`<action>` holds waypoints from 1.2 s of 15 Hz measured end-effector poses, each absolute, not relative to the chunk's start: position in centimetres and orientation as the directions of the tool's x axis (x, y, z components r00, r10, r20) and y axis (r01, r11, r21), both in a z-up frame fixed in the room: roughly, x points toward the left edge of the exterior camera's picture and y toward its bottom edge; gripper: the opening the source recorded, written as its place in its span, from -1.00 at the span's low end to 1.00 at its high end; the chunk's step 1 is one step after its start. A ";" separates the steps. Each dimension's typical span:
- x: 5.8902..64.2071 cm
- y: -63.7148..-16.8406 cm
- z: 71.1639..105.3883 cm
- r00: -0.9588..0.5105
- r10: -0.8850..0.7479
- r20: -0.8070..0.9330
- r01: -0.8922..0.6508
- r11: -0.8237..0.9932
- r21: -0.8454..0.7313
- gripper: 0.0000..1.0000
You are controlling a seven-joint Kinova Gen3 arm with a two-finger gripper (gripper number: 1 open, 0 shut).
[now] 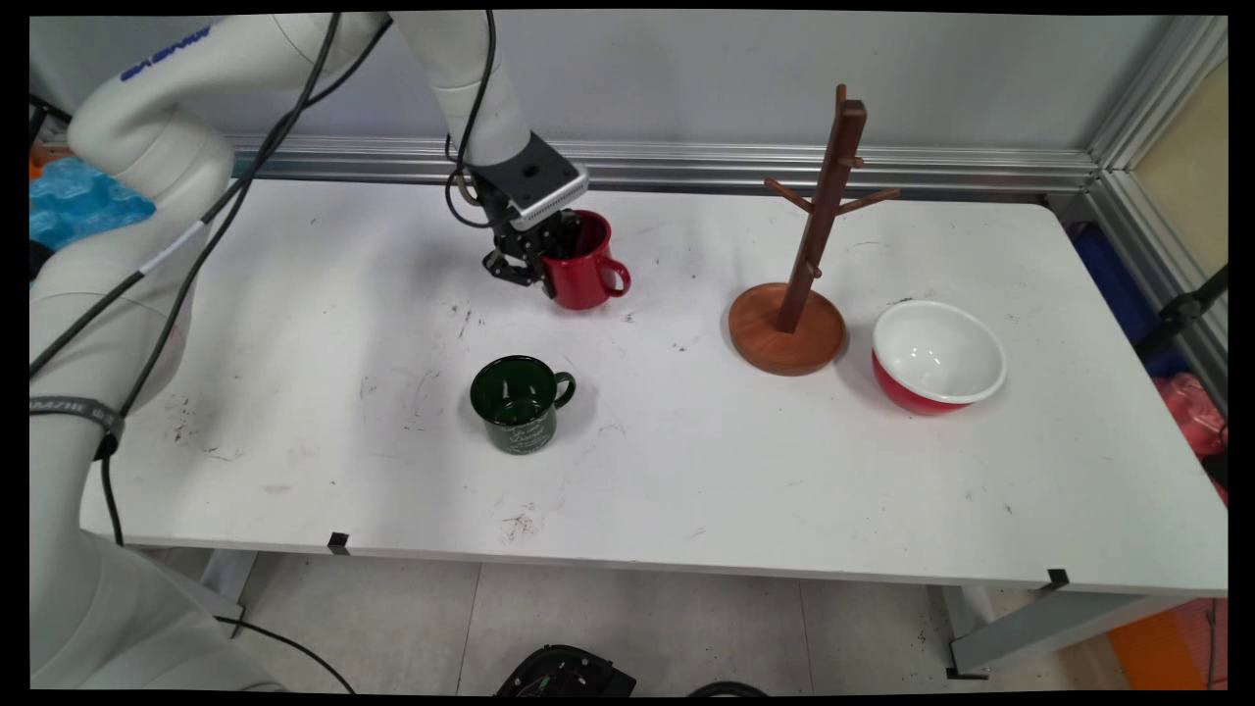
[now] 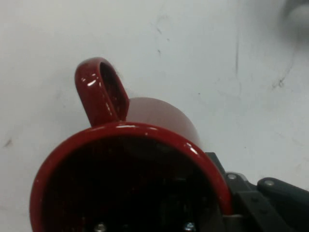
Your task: Place the picked object on the table
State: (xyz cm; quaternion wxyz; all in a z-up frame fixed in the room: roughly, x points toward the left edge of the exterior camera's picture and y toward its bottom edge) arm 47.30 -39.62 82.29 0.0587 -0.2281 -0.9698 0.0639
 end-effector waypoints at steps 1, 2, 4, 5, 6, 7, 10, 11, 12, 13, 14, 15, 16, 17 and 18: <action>47.4 -39.6 81.9 -0.889 0.451 0.083 0.437 0.888 -0.145 -1.00; 47.4 -39.7 81.5 -0.889 0.451 0.082 0.437 0.888 -0.140 -1.00; 47.4 -39.7 81.0 -0.889 0.450 0.084 0.438 0.889 -0.132 -1.00; 47.4 -39.7 80.7 -0.889 0.450 0.086 0.438 0.890 -0.127 -1.00; 47.4 -39.6 80.4 -0.889 0.450 0.087 0.438 0.890 -0.124 -1.00; 47.4 -39.6 80.3 -0.889 0.450 0.088 0.439 0.890 -0.121 -1.00; 47.4 -39.5 79.9 -0.887 0.453 0.090 0.443 0.889 -0.116 -1.00; 47.4 -39.5 79.7 -0.886 0.455 0.090 0.445 0.888 -0.114 -1.00; 47.4 -39.5 79.6 -0.885 0.457 0.091 0.447 0.887 -0.114 1.00; 47.4 -39.6 79.5 -0.884 0.459 0.092 0.448 0.887 -0.116 1.00; 47.4 -39.5 79.5 -0.884 0.457 0.094 0.446 0.887 -0.118 1.00; 47.3 -39.5 79.5 -0.884 0.458 0.096 0.447 0.886 -0.121 1.00; 47.4 -40.6 79.5 -0.880 0.464 0.098 0.452 0.883 -0.125 1.00; 47.3 -40.5 79.7 -0.880 0.463 0.102 0.450 0.884 -0.130 1.00; 47.3 -40.4 79.8 -0.880 0.464 0.103 0.450 0.883 -0.133 1.00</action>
